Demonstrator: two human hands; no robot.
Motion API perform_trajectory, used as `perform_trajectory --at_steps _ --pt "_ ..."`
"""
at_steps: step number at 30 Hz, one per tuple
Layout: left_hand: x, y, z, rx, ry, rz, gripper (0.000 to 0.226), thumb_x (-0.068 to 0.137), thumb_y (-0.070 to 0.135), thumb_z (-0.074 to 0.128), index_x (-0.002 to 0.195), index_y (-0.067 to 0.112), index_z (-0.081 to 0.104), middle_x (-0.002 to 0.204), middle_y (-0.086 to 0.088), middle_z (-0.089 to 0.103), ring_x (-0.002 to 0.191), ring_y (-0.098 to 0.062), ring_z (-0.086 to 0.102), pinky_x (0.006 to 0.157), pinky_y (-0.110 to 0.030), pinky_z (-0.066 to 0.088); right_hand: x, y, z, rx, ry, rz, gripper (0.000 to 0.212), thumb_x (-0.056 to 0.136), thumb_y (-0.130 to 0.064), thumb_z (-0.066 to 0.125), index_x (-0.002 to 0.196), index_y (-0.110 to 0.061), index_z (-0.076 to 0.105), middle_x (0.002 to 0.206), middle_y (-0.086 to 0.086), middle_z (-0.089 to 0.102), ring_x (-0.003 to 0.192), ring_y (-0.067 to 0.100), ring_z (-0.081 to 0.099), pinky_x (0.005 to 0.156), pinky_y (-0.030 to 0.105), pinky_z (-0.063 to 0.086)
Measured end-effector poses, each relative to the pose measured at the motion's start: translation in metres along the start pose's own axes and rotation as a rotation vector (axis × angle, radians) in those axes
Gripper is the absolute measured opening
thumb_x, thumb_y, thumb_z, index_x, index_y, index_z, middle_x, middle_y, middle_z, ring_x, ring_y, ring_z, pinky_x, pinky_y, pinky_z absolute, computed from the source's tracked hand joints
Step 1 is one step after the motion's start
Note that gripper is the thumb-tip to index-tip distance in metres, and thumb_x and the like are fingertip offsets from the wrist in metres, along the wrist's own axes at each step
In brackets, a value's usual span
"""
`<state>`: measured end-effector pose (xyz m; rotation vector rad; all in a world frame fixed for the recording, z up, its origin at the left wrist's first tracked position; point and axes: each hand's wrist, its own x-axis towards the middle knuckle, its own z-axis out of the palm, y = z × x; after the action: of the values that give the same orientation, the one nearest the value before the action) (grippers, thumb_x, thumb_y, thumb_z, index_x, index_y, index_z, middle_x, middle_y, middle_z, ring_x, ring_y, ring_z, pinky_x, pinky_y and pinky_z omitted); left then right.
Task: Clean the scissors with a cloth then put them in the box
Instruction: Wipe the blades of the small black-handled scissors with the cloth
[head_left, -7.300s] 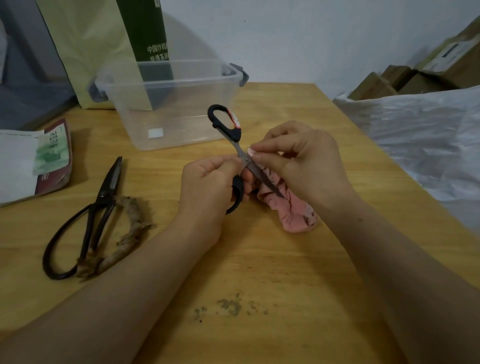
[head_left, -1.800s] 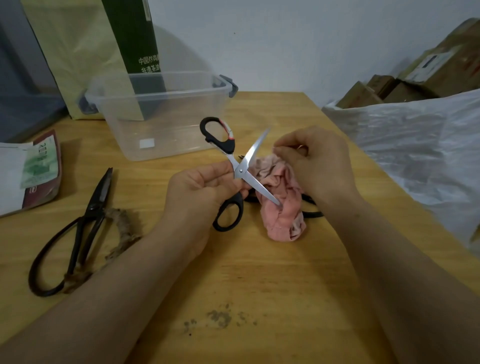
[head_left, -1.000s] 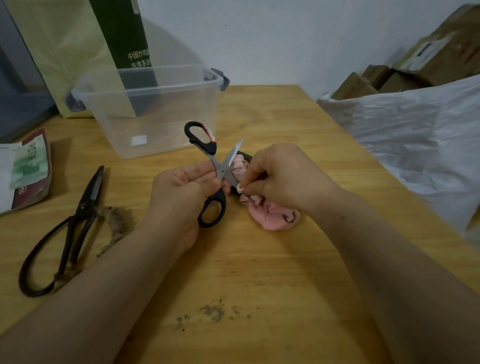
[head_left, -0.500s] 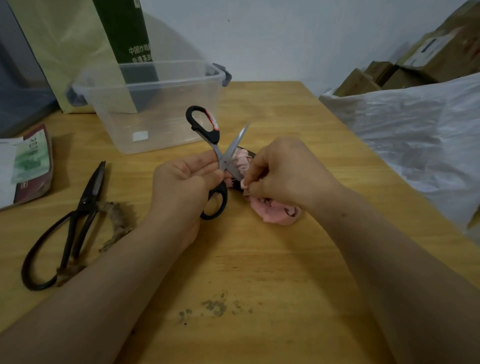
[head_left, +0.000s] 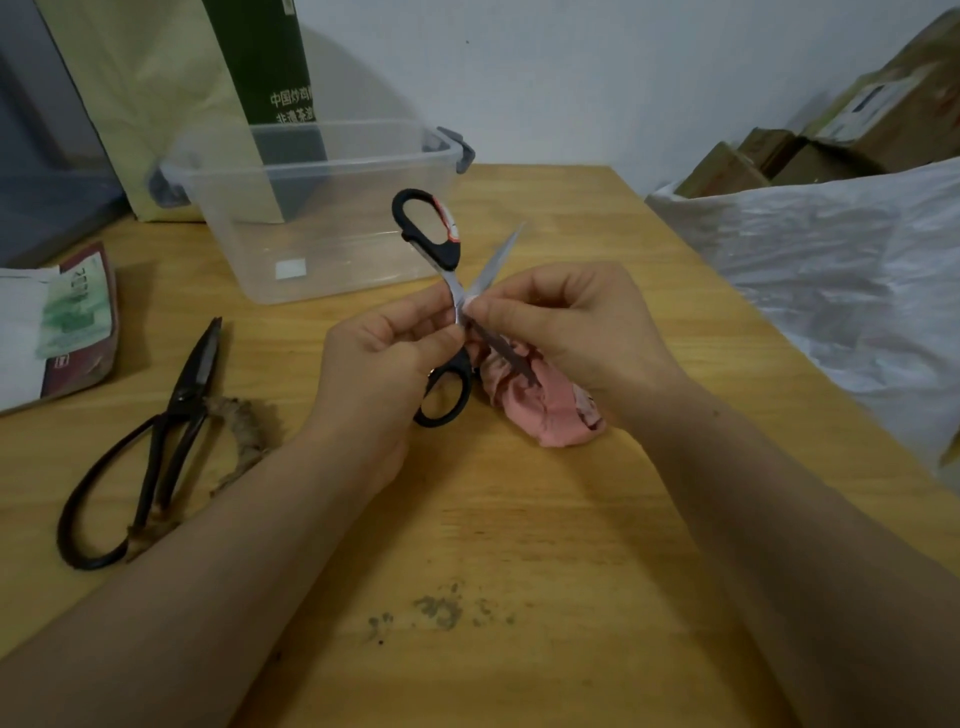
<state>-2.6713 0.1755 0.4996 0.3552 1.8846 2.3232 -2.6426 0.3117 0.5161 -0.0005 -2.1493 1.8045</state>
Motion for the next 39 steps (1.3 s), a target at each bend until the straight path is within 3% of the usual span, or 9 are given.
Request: perform_trajectory --at_steps 5,9,13,20,25,29,32,35,39 --pt "0.003 -0.001 0.0 -0.052 0.023 -0.054 0.03 0.085 -0.006 0.058 0.111 0.008 0.066 0.097 -0.006 0.073 0.087 -0.014 0.07 0.073 -0.021 0.057 0.004 0.002 -0.001 0.225 0.062 0.168 0.023 0.07 0.003 0.077 0.089 -0.001 0.066 0.074 0.01 0.072 0.062 0.015 0.069 0.051 0.018 0.05" --pt "0.002 0.0 0.0 -0.042 -0.008 -0.055 0.03 0.084 -0.007 0.057 0.107 0.01 0.067 0.089 -0.002 0.074 0.081 -0.011 0.07 0.073 -0.021 0.057 0.004 0.002 -0.004 0.335 0.017 0.261 0.034 0.064 -0.001 0.077 0.096 0.001 0.065 0.08 0.012 0.072 0.071 0.02 0.07 0.064 0.027 0.058" --pt "0.003 0.0 -0.001 -0.03 -0.004 -0.048 0.03 0.084 -0.008 0.057 0.103 0.012 0.068 0.09 -0.003 0.074 0.087 -0.017 0.07 0.083 -0.031 0.056 0.004 0.0 -0.005 0.504 -0.011 0.346 0.025 0.067 -0.004 0.073 0.087 0.008 0.066 0.075 0.016 0.071 0.066 0.021 0.069 0.066 0.029 0.06" --pt "0.004 -0.003 0.001 -0.009 0.023 -0.025 0.031 0.083 -0.009 0.058 0.106 0.01 0.067 0.096 -0.006 0.073 0.091 -0.019 0.069 0.083 -0.03 0.056 0.005 -0.001 -0.008 0.438 0.107 0.355 0.033 0.059 0.009 0.075 0.085 -0.005 0.062 0.072 0.01 0.071 0.067 0.02 0.07 0.066 0.029 0.06" --pt "0.004 -0.002 0.0 -0.024 0.028 0.002 0.031 0.083 -0.009 0.059 0.094 0.018 0.068 0.077 0.008 0.073 0.077 -0.007 0.069 0.075 -0.021 0.056 0.004 -0.005 -0.009 0.345 0.076 0.234 0.037 0.05 0.007 0.077 0.081 -0.006 0.063 0.066 0.005 0.07 0.062 0.015 0.068 0.058 0.022 0.055" --pt "0.004 -0.003 0.0 -0.05 0.008 -0.01 0.029 0.083 -0.008 0.059 0.103 0.012 0.068 0.09 -0.001 0.074 0.087 -0.014 0.069 0.075 -0.021 0.056 0.001 0.0 0.002 0.151 0.035 0.183 0.027 0.062 0.011 0.078 0.076 -0.007 0.064 0.074 0.009 0.07 0.066 0.014 0.068 0.065 0.026 0.058" --pt "0.004 -0.003 0.001 -0.083 -0.016 -0.031 0.03 0.084 -0.006 0.058 0.109 0.01 0.067 0.099 -0.004 0.074 0.091 -0.015 0.069 0.072 -0.021 0.054 0.0 0.002 0.004 0.193 0.066 0.163 0.026 0.065 0.012 0.077 0.079 -0.006 0.064 0.076 0.009 0.069 0.06 0.012 0.068 0.055 0.02 0.054" --pt "0.003 -0.003 0.001 -0.107 -0.029 -0.069 0.032 0.085 -0.005 0.055 0.113 0.009 0.065 0.103 -0.005 0.072 0.088 -0.011 0.069 0.064 -0.016 0.052 0.0 0.006 0.007 0.195 0.055 0.137 0.023 0.067 0.011 0.076 0.081 -0.003 0.064 0.071 0.004 0.07 0.062 0.01 0.068 0.057 0.017 0.053" --pt "0.004 -0.002 0.001 -0.121 -0.05 -0.084 0.03 0.089 -0.005 0.052 0.108 0.013 0.066 0.101 -0.001 0.072 0.084 -0.008 0.068 0.062 -0.016 0.052 0.004 0.012 0.011 0.097 0.08 0.074 0.017 0.071 0.004 0.077 0.075 -0.008 0.066 0.074 0.006 0.071 0.072 0.016 0.07 0.071 0.027 0.058"
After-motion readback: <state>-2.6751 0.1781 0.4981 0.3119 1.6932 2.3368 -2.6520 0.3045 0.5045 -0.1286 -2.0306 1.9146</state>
